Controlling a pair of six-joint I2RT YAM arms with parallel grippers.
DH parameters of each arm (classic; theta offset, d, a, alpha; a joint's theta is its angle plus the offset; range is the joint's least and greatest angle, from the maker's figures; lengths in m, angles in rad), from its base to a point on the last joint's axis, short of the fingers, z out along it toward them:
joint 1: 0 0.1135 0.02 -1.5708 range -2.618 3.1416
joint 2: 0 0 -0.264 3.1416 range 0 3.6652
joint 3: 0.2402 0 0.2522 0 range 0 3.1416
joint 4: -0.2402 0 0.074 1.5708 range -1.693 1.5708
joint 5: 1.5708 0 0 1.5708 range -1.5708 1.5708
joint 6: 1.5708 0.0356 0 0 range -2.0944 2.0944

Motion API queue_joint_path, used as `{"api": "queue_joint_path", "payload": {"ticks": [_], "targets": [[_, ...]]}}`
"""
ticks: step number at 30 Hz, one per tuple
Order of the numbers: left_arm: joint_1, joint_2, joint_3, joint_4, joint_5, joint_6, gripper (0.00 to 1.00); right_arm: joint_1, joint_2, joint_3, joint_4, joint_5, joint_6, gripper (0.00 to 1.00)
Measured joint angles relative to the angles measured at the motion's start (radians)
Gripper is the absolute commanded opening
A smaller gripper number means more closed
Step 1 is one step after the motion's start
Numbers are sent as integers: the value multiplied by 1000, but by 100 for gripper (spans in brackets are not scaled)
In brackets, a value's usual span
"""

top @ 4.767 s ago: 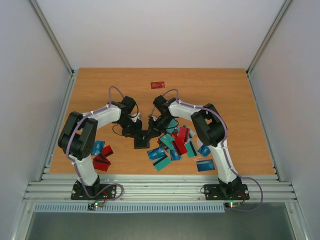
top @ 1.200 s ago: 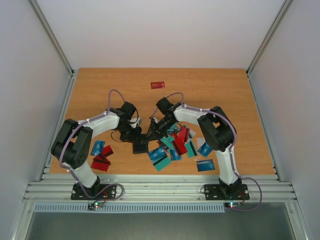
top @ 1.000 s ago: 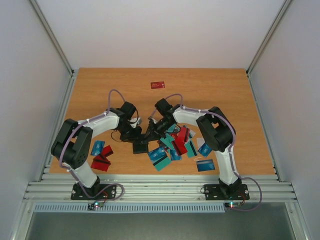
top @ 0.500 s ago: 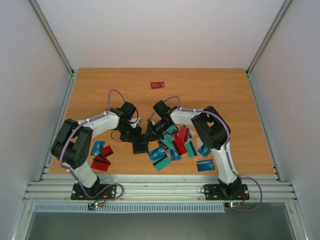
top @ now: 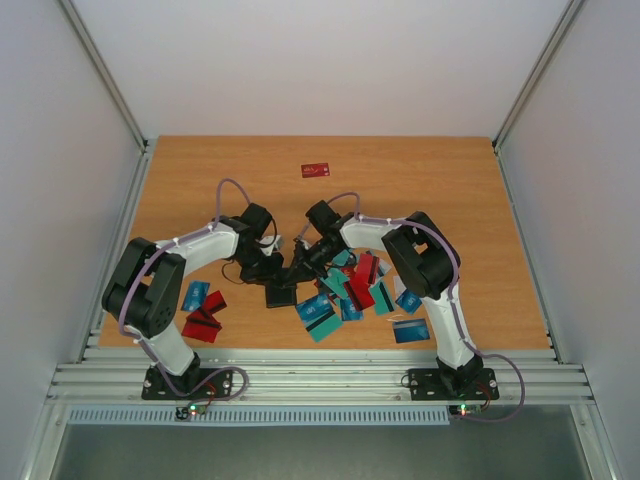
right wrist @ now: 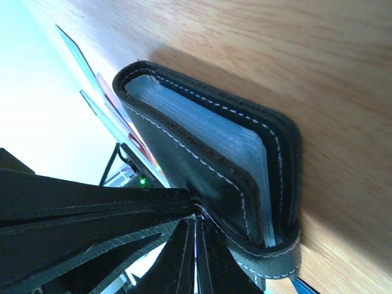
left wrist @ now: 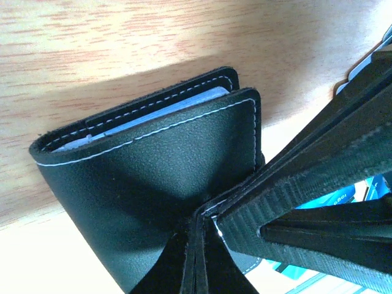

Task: Put the credit cards into the card holder

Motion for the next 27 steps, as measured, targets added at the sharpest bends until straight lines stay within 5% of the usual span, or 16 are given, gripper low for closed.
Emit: {"api": "queue_joint_path", "payload": {"ticks": [27], "targets": [[-8,4,-17,19,-11,-22,0,8,0,-14,-5,43,-93,1]]}}
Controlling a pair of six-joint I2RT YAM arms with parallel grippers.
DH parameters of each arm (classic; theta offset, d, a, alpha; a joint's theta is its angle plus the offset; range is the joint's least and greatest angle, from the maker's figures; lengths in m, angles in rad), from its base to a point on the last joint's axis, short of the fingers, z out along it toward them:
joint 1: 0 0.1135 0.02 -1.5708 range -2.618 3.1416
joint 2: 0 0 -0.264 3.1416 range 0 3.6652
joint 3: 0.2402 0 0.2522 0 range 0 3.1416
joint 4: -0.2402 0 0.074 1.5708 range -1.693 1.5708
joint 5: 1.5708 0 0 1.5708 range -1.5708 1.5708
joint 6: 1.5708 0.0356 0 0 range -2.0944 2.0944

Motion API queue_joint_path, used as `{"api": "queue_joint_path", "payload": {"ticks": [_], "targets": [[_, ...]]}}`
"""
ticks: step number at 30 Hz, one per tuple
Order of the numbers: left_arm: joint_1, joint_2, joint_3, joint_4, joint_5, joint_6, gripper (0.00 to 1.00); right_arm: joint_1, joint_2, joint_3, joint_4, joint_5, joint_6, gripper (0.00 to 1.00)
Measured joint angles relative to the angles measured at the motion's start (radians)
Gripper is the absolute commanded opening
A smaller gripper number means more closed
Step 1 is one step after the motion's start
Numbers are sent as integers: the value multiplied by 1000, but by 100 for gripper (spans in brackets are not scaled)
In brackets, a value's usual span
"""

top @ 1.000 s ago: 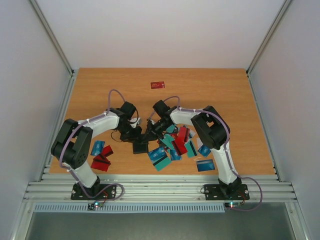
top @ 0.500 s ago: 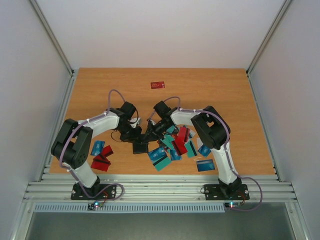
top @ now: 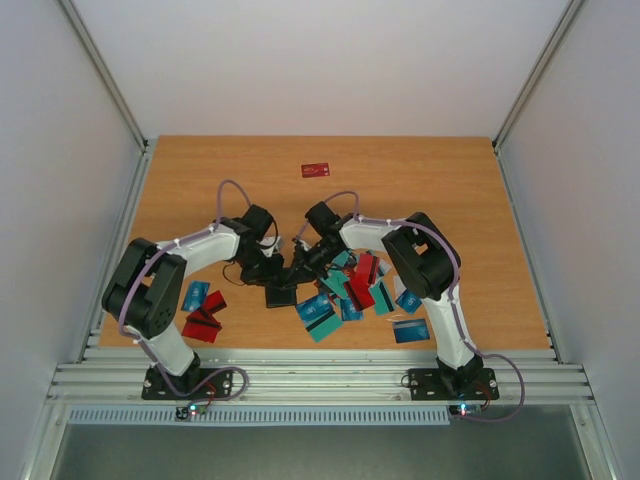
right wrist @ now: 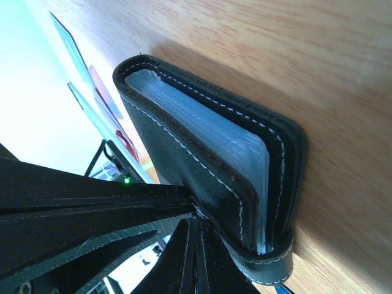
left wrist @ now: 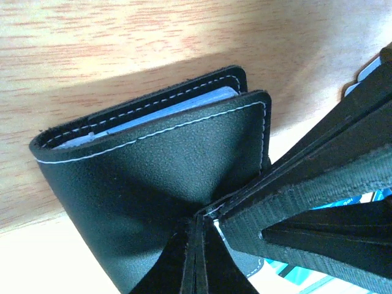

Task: Put the credit cards into the card holder

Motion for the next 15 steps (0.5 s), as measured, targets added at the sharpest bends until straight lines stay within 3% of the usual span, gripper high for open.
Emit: {"api": "queue_joint_path", "payload": {"ticks": [7,15], "targets": [[-24,-13,2,-1,-45,-19,4,7,-12,0,-8,29,-1,3],[-53,-62,18,-50,-129,-23,24,39,-57,45,-131,159,-69,11]]}}
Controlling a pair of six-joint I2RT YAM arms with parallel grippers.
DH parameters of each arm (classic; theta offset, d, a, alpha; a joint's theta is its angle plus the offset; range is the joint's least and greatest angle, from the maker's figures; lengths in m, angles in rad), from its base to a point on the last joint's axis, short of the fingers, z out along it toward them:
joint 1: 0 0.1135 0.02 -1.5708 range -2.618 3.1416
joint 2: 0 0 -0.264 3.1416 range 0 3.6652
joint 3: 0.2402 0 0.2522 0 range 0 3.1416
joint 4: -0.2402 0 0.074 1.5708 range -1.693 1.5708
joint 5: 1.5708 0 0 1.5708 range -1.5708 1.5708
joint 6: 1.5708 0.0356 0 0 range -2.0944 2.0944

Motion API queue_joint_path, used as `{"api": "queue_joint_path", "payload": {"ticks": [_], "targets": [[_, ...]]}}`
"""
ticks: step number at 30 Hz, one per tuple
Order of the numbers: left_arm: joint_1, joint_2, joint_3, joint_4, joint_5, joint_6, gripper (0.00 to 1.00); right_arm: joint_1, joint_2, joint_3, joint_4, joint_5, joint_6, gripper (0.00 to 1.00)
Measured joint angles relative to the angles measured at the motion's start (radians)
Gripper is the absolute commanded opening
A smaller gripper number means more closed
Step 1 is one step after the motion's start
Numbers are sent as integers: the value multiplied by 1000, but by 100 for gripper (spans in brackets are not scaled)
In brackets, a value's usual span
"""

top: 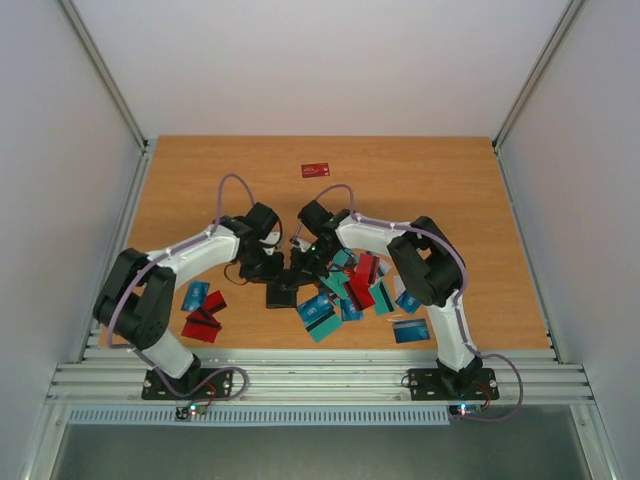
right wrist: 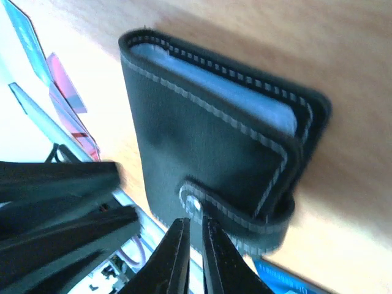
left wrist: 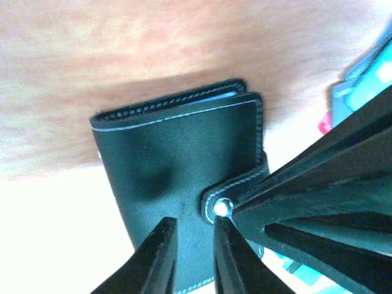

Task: Put the credit cards into the card holder

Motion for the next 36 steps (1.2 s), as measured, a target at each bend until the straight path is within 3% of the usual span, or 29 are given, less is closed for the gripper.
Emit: {"api": "queue_joint_path", "payload": {"ticks": [2,7,8,9,12,13,20,26,31,36], "targets": [[-1,-37,29,-31,-26,0,33,3,-30,7,-58,40,-26,19],[9,-162,133,-84,-95,16,68,-50,-191,15,-163,107,-79,60],[14,-185,153,-91,-108,23,74,-72,-236,20,-176,119,-89,85],[22,-206,171,-100,-122,29,78,-96,-282,28,-190,130,-96,97],[60,-262,216,-123,-161,53,97,-169,-410,56,-220,164,-124,98],[74,-277,222,-125,-171,68,99,-193,-446,65,-229,177,-134,99],[200,-347,233,-130,-236,119,99,-340,-673,45,-270,344,-195,98],[238,-377,212,-91,-306,179,99,-377,-865,-82,-220,628,-220,98],[264,-501,48,76,-336,251,99,-376,-947,-118,-179,834,-290,98],[267,-577,-160,300,-409,332,98,-376,-875,-72,-214,932,-387,99]]}}
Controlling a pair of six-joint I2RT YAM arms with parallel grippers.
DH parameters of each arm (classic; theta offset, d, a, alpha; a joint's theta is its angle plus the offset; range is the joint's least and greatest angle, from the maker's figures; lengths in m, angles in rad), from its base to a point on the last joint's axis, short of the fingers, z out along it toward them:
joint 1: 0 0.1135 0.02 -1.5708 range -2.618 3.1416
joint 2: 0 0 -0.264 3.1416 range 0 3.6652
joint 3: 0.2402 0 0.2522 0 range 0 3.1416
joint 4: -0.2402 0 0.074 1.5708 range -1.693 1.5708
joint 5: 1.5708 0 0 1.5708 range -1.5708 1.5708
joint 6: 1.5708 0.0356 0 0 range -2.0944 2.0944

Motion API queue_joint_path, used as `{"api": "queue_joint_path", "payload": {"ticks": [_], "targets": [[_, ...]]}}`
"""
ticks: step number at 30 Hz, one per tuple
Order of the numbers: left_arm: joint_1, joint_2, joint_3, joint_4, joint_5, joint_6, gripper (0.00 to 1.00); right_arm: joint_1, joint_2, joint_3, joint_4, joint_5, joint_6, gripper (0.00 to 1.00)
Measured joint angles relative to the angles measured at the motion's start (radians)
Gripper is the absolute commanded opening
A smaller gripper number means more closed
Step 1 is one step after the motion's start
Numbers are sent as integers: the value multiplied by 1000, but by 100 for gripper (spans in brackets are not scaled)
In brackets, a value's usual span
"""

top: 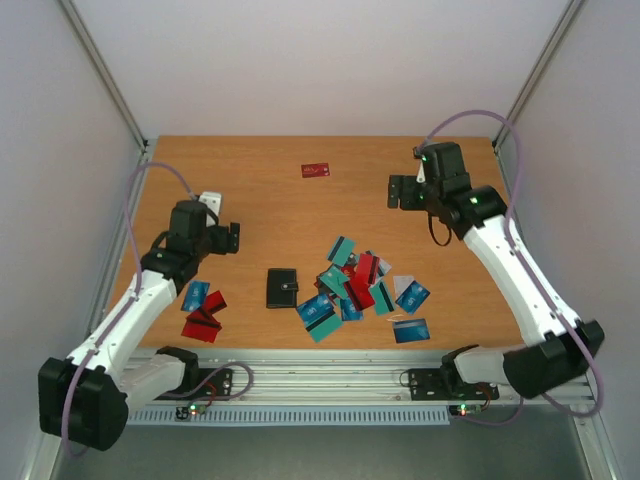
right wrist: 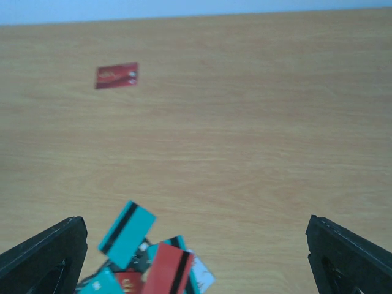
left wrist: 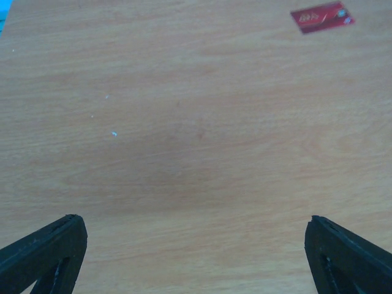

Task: Put the credit cards into the card holder

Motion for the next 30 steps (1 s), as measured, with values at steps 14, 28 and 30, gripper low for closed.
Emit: {"api": "queue_joint_path", "payload": {"ticks": [14,28,30], "targets": [[209,71,-296,443,57,94,96,-121,-64,-344,235,89,-36,98],[308,328,-381,864,214,56,97,-180,-81,-973,932,128,-171,99],[309,380,-373,932,225,36,96,-190,-7,-992,1052,121,-199,99]]}}
